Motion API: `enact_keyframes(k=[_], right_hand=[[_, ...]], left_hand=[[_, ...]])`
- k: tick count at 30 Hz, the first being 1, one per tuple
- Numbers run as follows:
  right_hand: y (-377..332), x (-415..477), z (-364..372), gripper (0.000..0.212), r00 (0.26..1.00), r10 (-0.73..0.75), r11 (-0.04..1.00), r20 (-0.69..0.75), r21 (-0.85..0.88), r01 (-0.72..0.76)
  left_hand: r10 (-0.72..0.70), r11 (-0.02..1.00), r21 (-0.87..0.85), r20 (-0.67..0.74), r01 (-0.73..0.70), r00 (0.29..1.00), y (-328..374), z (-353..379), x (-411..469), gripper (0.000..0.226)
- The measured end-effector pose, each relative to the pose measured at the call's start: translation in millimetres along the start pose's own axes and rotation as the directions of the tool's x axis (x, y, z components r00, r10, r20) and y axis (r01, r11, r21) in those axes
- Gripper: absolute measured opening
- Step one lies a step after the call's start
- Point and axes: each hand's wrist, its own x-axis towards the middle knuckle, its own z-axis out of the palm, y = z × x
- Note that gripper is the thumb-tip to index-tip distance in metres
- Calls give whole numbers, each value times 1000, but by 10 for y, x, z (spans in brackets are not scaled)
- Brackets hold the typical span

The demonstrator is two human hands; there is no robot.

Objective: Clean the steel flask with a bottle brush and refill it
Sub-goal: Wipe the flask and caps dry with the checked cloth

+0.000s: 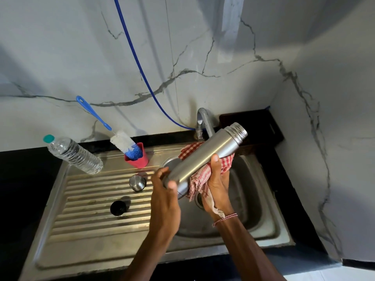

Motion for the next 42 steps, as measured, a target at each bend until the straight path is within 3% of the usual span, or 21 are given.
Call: enact_keyframes(k=[2, 4, 6, 7, 8, 9, 11, 13, 14, 16, 19, 21, 25, 26, 29, 32, 35, 37, 39, 40, 42], right_hand=[[35, -17, -11, 79, 1000, 23, 1000, -10, 19, -23], [54, -43, -43, 78, 997, 67, 997, 26, 39, -68], [58, -57, -87, 71, 990, 109, 994, 90, 16, -111], [61, -61, -106, 64, 986, 119, 993, 120, -11, -118], [64, -65, -116, 60, 985, 126, 992, 116, -33, -123], [64, -76, -104, 63, 988, 123, 992, 92, -47, -119], [75, -83, -56, 77, 993, 105, 994, 45, -36, -103], [105, -79, -15, 82, 997, 79, 997, 17, -1, -79], [126, -78, -4, 80, 998, 66, 998, 10, 5, -66], [157, -90, 9, 68, 999, 48, 999, 22, -11, -48], [153, -125, 4, 58, 994, 57, 998, 92, -22, -55], [146, -135, -21, 58, 990, 72, 997, 118, -32, -69], [146, -152, -55, 68, 986, 111, 993, 123, -40, -107], [133, -156, -34, 75, 988, 108, 994, 112, -27, -106], [106, -147, 21, 85, 993, 93, 996, 77, -3, -93], [107, -155, 50, 79, 993, 81, 997, 91, -9, -80], [125, -181, 21, 82, 979, 145, 989, 146, 17, -149], [100, -179, -12, 69, 963, 180, 984, 199, -20, -179], [41, -175, -47, 63, 944, 215, 976, 251, -77, -202], [35, -167, -60, 70, 942, 215, 976, 257, -97, -196], [12, -162, -44, 83, 951, 188, 981, 244, -100, -168]], left_hand=[[126, 982, 150, -82, -113, 989, 14, 43, -13, 38], [47, 987, 160, -111, -29, 993, 59, 32, 34, 24], [-286, 957, -51, 25, 287, 958, 151, -21, 151, 43], [-456, 855, -184, 175, 484, 873, 179, -75, 224, 60], [-538, 750, -250, 307, 612, 785, 208, -130, 277, 71], [-552, 720, -246, 363, 649, 751, 215, -165, 306, 75], [-443, 870, -115, 248, 480, 862, 212, -160, 288, 71], [-97, 973, 213, 24, 90, 995, 209, -101, 199, 63], [60, 946, 321, -13, -53, 998, 188, -66, 159, 60], [137, 914, 391, -36, -112, 990, 178, -12, 123, 54], [-23, 962, 270, -75, 42, 997, 124, -39, 179, 45], [-203, 975, 100, 33, 199, 979, 153, -94, 277, 48], [-489, 806, -246, 234, 538, 840, 170, -146, 436, 54], [-494, 804, -262, 208, 534, 844, 186, -133, 410, 57], [-290, 947, -141, 18, 289, 957, 206, -33, 170, 70], [-213, 966, -165, -69, 199, 975, 238, 93, 15, 66], [-410, 876, -281, 0, 393, 912, 295, 56, 146, 63], [-637, 676, -343, 174, 653, 751, 300, -61, 232, 61], [-689, 523, -352, 361, 776, 629, 329, -164, 258, 63], [-680, 529, -335, 383, 780, 625, 351, -180, 257, 66], [-651, 624, -353, 260, 697, 714, 348, -142, 239, 67]])
